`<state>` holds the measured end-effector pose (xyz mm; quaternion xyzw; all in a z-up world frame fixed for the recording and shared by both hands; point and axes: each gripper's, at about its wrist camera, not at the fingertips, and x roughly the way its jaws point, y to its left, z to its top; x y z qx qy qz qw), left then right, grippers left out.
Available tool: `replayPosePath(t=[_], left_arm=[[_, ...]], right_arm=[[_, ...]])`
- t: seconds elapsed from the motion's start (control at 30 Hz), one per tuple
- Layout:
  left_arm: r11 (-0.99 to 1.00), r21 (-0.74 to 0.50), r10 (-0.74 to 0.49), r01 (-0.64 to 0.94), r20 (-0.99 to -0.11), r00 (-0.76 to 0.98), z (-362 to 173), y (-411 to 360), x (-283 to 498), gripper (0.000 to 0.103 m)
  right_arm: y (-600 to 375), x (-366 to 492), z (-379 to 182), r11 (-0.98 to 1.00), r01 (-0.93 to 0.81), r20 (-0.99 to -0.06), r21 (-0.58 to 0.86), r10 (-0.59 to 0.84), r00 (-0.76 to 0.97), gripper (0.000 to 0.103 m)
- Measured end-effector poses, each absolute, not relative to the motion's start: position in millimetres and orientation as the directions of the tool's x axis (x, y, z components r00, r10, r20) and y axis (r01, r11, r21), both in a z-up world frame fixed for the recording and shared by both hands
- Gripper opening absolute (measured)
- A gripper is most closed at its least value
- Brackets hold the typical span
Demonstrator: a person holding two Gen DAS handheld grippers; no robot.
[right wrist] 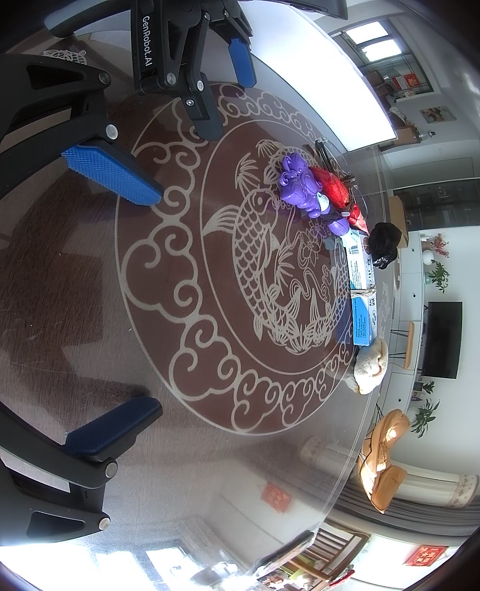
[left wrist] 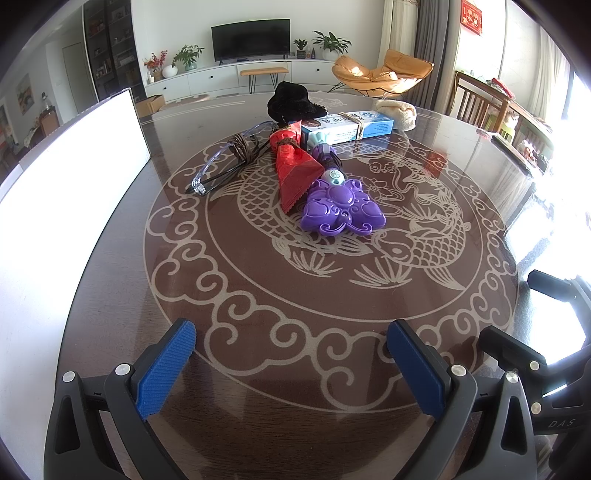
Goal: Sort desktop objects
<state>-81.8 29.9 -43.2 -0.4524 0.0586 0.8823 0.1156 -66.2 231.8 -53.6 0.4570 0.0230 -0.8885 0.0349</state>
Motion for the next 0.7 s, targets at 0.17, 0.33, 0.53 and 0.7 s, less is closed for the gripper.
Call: replayPosePath(t=[0.17,0.33,0.53,0.7], left_arm=[[-0.966,-0.001,0.151,-0.257,-0.812,-0.564,-43.2,30.1,-81.6,0.103],[-0.966,-0.001,0.151,-0.257,-0.812,-0.564,-43.2,30.4,-81.3,0.103],[-0.966,-0.001,0.151,-0.257,-0.812,-0.564,-43.2,29.9,-81.7,0.103],[-0.966,-0.001,0.151,-0.257,-0.812,-0.564,-43.2,29.9,-81.7,0.103]], right_arm=[[231.9,-66.3,-53.6,-0.997,0.083,-0.814,-0.009,-0.041,-0.580,0.103],[231.9,-66.3,-53.5,-0.997,0.083,-0.814,-0.009,-0.041,-0.580,0.103],[231.8,-66.3,-53.5,-0.997,0.083,-0.814,-0.009,-0.041,-0.580,0.103],[231.6,-66.3,-53.4,-0.997,0.083,-0.814,-0.009,-0.041,-0.580,0.103]])
